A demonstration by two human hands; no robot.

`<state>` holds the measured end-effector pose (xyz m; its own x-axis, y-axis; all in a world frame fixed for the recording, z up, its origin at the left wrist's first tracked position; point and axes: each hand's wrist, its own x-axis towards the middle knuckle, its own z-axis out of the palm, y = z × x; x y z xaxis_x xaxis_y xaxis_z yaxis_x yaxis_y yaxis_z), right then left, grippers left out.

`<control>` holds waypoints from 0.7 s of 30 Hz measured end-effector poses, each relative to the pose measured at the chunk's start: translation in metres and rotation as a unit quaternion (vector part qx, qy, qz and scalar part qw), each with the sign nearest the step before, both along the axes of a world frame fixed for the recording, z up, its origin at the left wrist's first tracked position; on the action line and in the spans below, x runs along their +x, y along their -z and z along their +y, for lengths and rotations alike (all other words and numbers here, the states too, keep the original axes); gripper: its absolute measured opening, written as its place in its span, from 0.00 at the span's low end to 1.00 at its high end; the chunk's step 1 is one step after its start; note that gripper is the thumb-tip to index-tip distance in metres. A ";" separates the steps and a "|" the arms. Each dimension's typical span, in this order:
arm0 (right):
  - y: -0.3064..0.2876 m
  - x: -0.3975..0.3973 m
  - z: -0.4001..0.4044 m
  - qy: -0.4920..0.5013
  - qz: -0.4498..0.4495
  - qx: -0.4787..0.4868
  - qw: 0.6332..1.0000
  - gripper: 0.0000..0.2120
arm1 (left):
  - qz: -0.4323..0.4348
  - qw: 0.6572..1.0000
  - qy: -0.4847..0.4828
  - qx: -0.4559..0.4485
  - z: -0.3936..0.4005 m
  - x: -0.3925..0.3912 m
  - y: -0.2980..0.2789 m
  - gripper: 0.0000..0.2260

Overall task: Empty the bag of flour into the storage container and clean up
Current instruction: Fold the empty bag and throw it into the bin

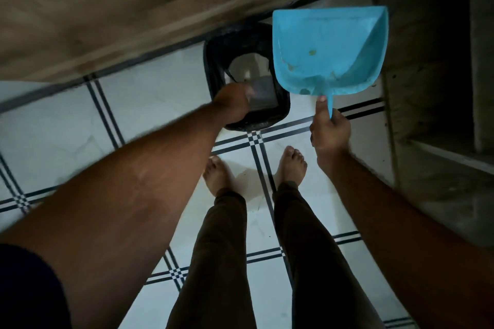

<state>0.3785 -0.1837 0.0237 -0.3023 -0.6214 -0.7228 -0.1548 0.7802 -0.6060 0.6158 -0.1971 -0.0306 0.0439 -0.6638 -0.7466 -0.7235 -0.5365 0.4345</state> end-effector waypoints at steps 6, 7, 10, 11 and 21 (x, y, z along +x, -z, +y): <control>-0.125 0.017 -0.001 0.044 -0.070 0.073 0.994 0.31 | 0.020 0.995 -0.059 -0.076 0.013 0.014 -0.131 0.14; -0.149 0.019 -0.001 0.037 -0.082 0.075 0.993 0.31 | 0.020 0.993 -0.062 -0.095 0.008 0.015 -0.155 0.13; -0.228 0.021 -0.006 0.009 -0.108 0.025 0.994 0.31 | 0.036 0.990 -0.073 -0.115 -0.013 0.015 -0.231 0.09; -0.256 0.021 -0.008 -0.011 -0.114 0.000 0.993 0.32 | 0.041 0.988 -0.063 -0.134 -0.018 0.014 -0.258 0.08; -0.496 -0.046 -0.002 0.034 -0.132 -0.217 0.967 0.19 | 0.099 0.953 0.052 -0.281 -0.053 -0.048 -0.497 0.05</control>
<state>0.3328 -0.1856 0.5192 -0.1942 -0.8686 -0.4560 0.0921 0.4466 -0.8900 0.5677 -0.2501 0.4667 -0.1486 -0.9544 -0.2588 -0.6342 -0.1089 0.7655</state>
